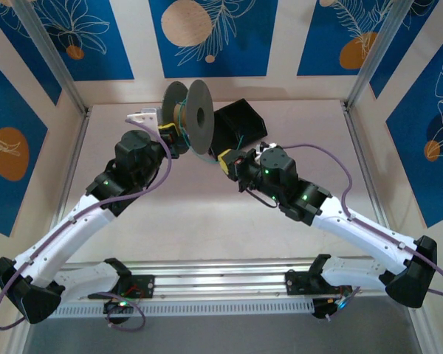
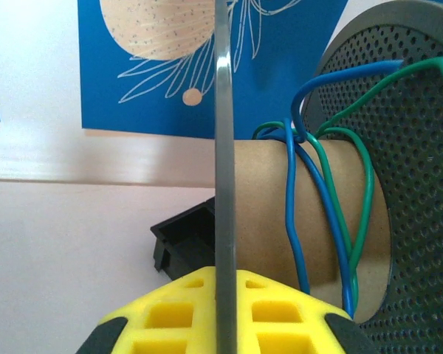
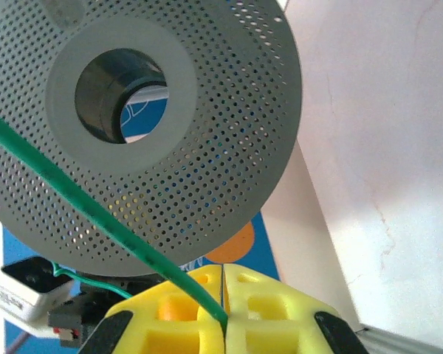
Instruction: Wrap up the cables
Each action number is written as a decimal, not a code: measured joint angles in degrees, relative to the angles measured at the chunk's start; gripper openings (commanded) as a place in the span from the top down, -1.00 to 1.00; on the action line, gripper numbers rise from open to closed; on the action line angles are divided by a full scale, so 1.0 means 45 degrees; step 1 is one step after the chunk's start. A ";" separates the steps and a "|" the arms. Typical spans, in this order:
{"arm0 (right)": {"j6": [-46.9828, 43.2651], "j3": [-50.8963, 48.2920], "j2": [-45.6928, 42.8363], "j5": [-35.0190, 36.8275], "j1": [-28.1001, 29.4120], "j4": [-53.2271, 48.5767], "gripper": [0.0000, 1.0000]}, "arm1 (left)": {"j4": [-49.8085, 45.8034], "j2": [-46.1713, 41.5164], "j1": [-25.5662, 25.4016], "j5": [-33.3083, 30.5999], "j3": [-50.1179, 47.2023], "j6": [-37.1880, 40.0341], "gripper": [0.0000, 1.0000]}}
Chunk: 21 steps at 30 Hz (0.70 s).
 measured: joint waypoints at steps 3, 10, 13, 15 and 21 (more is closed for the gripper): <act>-0.1200 -0.0821 -0.0461 -0.0461 -0.0325 0.0136 1.00 | -0.0685 0.0126 0.0160 0.0418 0.0646 -0.0359 1.00; -0.3322 -0.4342 -0.1205 -0.1676 -0.1807 0.0670 1.00 | -0.2249 0.0840 0.2021 0.3245 0.3245 -0.1807 1.00; -0.4027 -0.5343 -0.1579 -0.1953 -0.2880 0.0670 1.00 | -0.3186 0.1054 0.3031 0.4813 0.3959 -0.2385 1.00; -0.4522 -0.5532 -0.1914 -0.2263 -0.3696 0.0865 1.00 | -0.3968 0.1302 0.3502 0.6018 0.4294 -0.2701 1.00; -0.5950 -0.5595 -0.2016 -0.3502 -0.6086 0.1073 1.00 | -0.4993 0.2278 0.4095 0.9024 0.5309 -0.3089 1.00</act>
